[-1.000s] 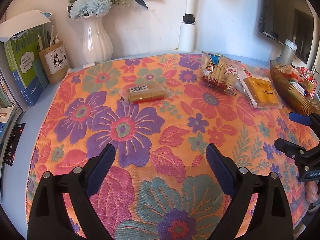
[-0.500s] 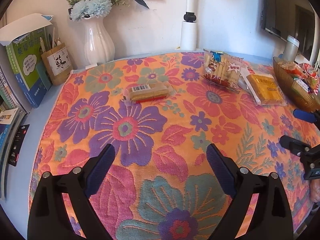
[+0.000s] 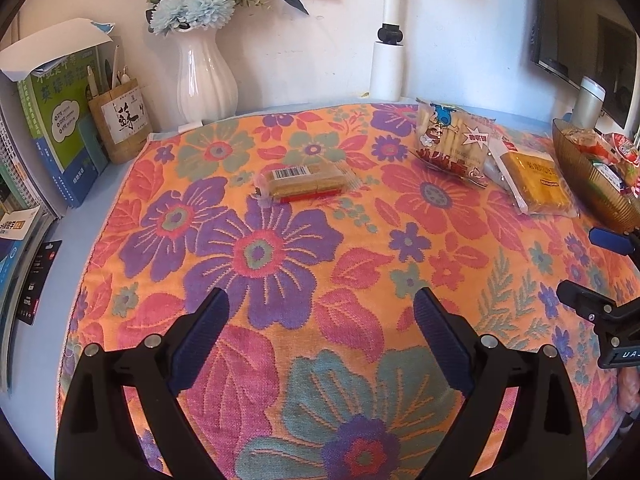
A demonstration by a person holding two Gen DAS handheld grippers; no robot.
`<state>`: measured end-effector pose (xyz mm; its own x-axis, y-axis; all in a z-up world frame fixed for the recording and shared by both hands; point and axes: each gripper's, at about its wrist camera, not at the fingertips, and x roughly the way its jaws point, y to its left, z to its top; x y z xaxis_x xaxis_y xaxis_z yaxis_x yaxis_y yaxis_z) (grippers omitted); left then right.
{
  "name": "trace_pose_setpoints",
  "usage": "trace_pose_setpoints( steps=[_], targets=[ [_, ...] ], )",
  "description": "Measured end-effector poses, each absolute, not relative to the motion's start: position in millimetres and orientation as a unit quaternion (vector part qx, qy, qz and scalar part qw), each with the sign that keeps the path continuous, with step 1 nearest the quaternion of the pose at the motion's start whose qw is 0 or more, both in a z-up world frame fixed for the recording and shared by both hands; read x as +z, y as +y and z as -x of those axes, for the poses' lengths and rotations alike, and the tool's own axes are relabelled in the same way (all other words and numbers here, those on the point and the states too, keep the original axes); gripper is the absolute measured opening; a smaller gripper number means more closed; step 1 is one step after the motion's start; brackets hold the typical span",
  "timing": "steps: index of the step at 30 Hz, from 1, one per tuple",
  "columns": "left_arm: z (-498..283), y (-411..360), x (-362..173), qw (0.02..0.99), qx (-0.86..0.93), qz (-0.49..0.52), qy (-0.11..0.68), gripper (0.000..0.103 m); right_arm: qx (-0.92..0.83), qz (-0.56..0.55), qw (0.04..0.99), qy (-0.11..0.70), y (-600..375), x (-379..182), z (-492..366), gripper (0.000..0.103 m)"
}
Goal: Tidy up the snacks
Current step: 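Move both tools back over the table toward the remaining snacks, then grasp the small biscuit bar with the left tool while the right tool grasps the stick-biscuit bag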
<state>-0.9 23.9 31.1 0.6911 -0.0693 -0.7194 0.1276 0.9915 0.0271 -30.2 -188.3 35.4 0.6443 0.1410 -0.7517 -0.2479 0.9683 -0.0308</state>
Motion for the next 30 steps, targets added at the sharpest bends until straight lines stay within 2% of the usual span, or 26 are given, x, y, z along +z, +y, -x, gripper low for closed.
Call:
trace_pose_setpoints(
  steps=[10, 15, 19, 23, 30],
  targets=[
    [-4, 38, 42, 0.897, -0.102, -0.016, 0.429, 0.092, 0.107, 0.089, 0.9, 0.414, -182, 32, 32, 0.1],
    [-6, 58, 88, 0.899, -0.129, -0.072, 0.412, 0.095, 0.147, 0.08, 0.882, 0.439, -174, 44, 21, 0.1],
    [-34, 60, 100, 0.885, -0.137, -0.14, 0.422, 0.096, 0.159, 0.097, 0.889, 0.419, -158, 84, 1, 0.1],
    [-73, 47, 94, 0.869, -0.161, -0.184, 0.43, 0.096, 0.14, 0.161, 0.896, 0.389, -138, 102, -37, 0.1],
    [-139, 38, 52, 0.868, -0.147, -0.164, 0.445, 0.096, 0.096, 0.135, 0.892, 0.421, -147, 83, -127, 0.099]
  ],
)
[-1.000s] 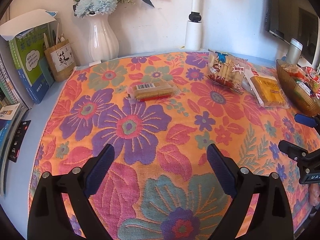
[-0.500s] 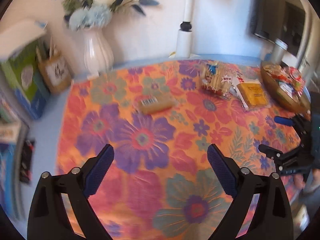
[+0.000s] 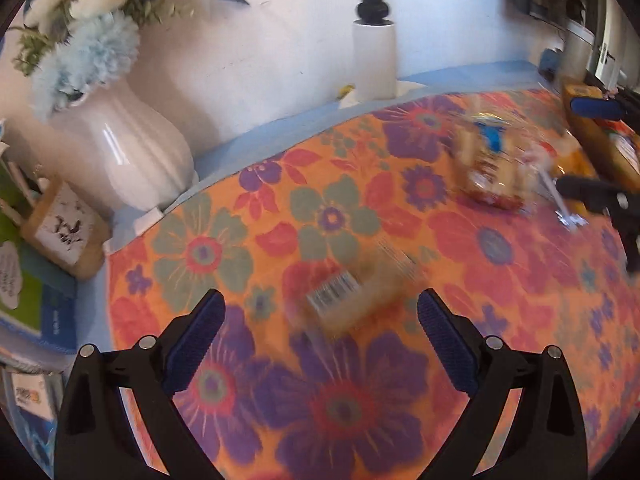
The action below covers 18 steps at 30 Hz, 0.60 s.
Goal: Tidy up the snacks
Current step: 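Grasp the small biscuit bar with the left tool while the right tool grasps the stick-biscuit bag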
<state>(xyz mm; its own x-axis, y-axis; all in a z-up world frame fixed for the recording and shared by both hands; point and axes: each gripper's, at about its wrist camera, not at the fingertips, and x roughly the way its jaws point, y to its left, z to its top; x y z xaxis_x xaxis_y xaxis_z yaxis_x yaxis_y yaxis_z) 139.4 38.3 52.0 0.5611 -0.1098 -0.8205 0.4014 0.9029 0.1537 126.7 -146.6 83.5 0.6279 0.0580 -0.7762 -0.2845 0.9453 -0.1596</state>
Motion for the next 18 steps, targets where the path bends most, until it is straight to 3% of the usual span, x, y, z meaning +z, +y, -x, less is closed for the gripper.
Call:
trace_pose_setpoints(
  steps=[2, 5, 6, 18],
  targets=[
    [-162, 42, 42, 0.865, -0.146, -0.139, 0.46, 0.096, 0.104, 0.11, 0.884, 0.441, -149, 76, -145, 0.09],
    [-189, 46, 26, 0.847, -0.17, -0.083, 0.496, 0.095, 0.122, 0.072, 0.871, 0.471, -150, 65, -158, 0.064],
    [-191, 46, 22, 0.84, -0.183, -0.072, 0.507, 0.095, 0.129, 0.062, 0.87, 0.472, -149, 65, -157, 0.06],
    [-98, 46, 26, 0.759, -0.325, -0.097, 0.555, 0.096, 0.248, -0.071, 0.755, 0.603, -147, 44, -54, 0.058]
  ],
)
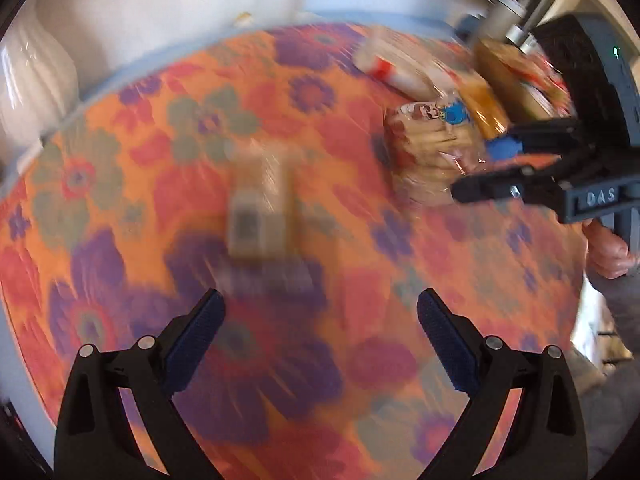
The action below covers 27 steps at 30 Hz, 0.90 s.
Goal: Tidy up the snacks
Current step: 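Grasp the small biscuit bar with the left tool while the right tool grasps the stick-biscuit bag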
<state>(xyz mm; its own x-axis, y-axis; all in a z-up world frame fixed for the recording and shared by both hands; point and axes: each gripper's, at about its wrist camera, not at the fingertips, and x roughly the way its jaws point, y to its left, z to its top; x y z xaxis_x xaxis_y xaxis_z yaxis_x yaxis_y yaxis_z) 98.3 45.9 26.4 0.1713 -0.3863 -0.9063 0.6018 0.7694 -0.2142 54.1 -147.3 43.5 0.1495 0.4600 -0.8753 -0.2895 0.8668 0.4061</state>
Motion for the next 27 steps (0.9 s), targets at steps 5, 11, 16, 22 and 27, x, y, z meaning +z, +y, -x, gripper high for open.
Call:
trace_pose_setpoints(
  steps=[5, 11, 16, 22, 27],
  targets=[
    [-55, 62, 43, 0.752, -0.313, -0.098, 0.572, 0.096, 0.214, 0.043, 0.789, 0.574, -138, 59, -6, 0.069],
    [-52, 78, 97, 0.793, -0.263, -0.065, 0.547, 0.096, 0.186, 0.052, 0.833, 0.519, -136, 76, -34, 0.085],
    [-62, 62, 117, 0.828, -0.246, -0.082, 0.497, 0.096, 0.16, 0.02, 0.84, 0.517, -134, 50, -60, 0.088],
    [-123, 36, 43, 0.833, -0.181, -0.114, 0.51, 0.069, 0.163, 0.018, 0.84, 0.517, -124, 37, -71, 0.092],
    [-140, 29, 19, 0.826, -0.211, -0.105, 0.511, 0.069, 0.17, 0.04, 0.838, 0.517, -114, 29, -70, 0.088]
  ],
)
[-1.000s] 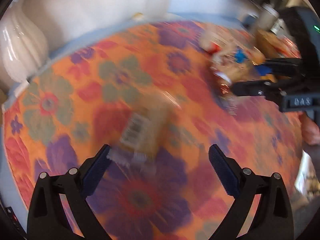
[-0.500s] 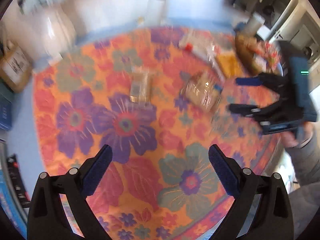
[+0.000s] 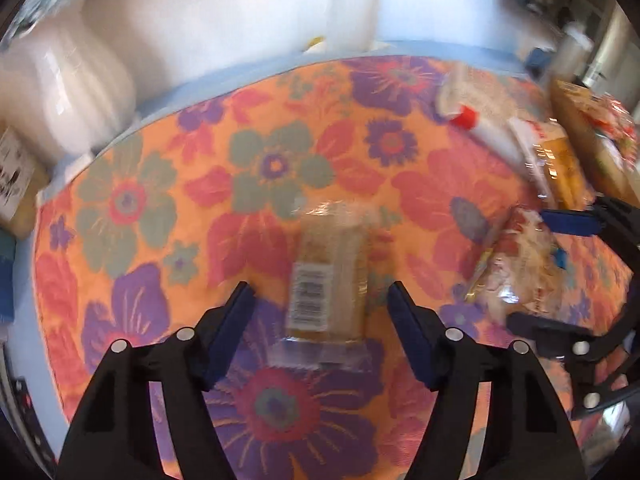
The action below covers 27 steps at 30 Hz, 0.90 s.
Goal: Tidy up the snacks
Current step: 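Grasp the small biscuit bar with the left tool while the right tool grasps the stick-biscuit bag, then carry both packs over the brown bowl and open both tools to drop them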
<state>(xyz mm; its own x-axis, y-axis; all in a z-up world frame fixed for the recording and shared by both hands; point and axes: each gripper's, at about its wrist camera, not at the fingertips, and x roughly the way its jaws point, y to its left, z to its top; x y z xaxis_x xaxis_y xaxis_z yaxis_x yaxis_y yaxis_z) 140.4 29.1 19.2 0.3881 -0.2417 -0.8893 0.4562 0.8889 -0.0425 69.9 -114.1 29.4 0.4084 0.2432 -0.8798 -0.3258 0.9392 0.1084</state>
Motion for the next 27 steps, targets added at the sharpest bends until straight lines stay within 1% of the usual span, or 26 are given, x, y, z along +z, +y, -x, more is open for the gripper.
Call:
trace_pose_setpoints(
  steps=[1, 3, 4, 5, 6, 7, 10, 17, 22, 27],
  targets=[
    [-140, 27, 18, 0.826, -0.213, -0.11, 0.511, 0.07, 0.162, 0.054, 0.839, 0.517, -110, 27, -68, 0.087],
    [-140, 24, 16, 0.827, -0.204, -0.12, 0.51, 0.069, 0.15, 0.076, 0.844, 0.509, -105, 27, -62, 0.078],
    [-139, 22, 17, 0.831, -0.193, -0.127, 0.506, 0.06, 0.147, 0.084, 0.847, 0.503, -103, 29, -58, 0.076],
    [-138, 20, 19, 0.834, -0.186, -0.132, 0.502, 0.045, 0.144, 0.089, 0.849, 0.5, -103, 30, -54, 0.073],
    [-135, 16, 22, 0.837, -0.179, -0.135, 0.499, 0.036, 0.142, 0.092, 0.851, 0.497, -104, 33, -47, 0.07],
    [-133, 15, 24, 0.839, -0.173, -0.137, 0.497, 0.034, 0.147, 0.088, 0.851, 0.496, -106, 35, -42, 0.07],
    [-112, 6, 32, 0.853, -0.163, -0.164, 0.468, 0.033, 0.173, 0.036, 0.847, 0.501, -122, 42, -23, 0.067],
    [-60, -25, 78, 0.867, -0.232, -0.126, 0.423, 0.033, 0.174, -0.055, 0.855, 0.485, -184, 72, 35, 0.067],
    [-35, -85, 126, 0.871, -0.295, -0.113, 0.377, 0.034, 0.119, -0.084, 0.891, 0.43, -257, 122, 65, 0.067],
    [-35, -149, 165, 0.863, -0.354, -0.101, 0.345, 0.034, 0.031, -0.098, 0.921, 0.377, -329, 161, 66, 0.067]
  ],
)
